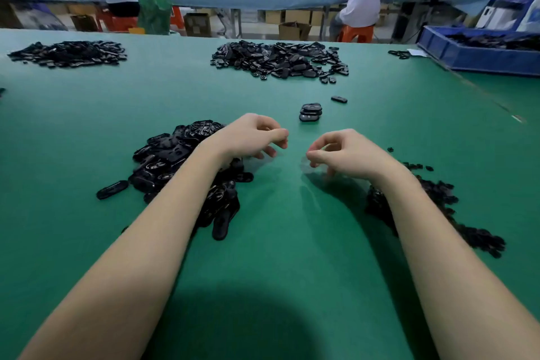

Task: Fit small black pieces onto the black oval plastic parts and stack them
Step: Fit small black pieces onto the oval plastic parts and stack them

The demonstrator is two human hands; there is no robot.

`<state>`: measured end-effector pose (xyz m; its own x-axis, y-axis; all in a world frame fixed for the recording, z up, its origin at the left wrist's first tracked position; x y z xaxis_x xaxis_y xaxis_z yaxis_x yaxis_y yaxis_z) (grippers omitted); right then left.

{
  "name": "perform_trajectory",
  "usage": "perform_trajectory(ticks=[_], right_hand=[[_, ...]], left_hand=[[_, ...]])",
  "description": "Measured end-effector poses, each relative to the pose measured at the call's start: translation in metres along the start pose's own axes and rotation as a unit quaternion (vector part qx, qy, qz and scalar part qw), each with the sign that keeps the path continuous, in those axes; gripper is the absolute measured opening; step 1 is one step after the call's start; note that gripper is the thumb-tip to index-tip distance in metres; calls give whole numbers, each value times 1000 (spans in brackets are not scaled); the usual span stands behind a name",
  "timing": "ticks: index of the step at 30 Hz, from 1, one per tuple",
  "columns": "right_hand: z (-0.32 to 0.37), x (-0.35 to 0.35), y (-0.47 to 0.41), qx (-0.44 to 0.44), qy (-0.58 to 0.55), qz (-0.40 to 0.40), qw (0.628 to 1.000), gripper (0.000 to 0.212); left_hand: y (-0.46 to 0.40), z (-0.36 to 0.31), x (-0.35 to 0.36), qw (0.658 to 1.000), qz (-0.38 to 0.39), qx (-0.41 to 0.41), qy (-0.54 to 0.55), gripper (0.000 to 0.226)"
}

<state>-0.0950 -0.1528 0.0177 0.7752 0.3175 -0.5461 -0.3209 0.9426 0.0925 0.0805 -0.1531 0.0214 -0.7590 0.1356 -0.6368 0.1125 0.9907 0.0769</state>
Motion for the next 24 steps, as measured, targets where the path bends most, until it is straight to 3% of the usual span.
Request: perform_trajectory(ticks=[8,14,17,24], right_hand=[[37,54,-2,-107,96,6,990,10],[58,82,7,-190,126,28,973,10],[61,93,11,-207,149,37,966,19],[53,75,3,-187,153,10,970,4]], left_hand=[[7,17,-4,1000,13,-19,10,21],[5,17,-5,999,12,-19,-29,44],[4,19,-4,999,20,-29,-3,51],[3,21,0,999,30,-39,16,48]])
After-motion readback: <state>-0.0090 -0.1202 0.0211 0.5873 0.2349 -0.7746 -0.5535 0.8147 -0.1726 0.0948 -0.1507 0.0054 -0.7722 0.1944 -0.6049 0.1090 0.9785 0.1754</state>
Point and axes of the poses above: each hand's wrist, its own y-axis away from the middle knuckle, its own x-axis out of the palm, z = x × y, the point moved 10 cm from there along -y, towards the middle knuckle, and after that the axes turned 7 degrees about -y, right-handed, at the moved point
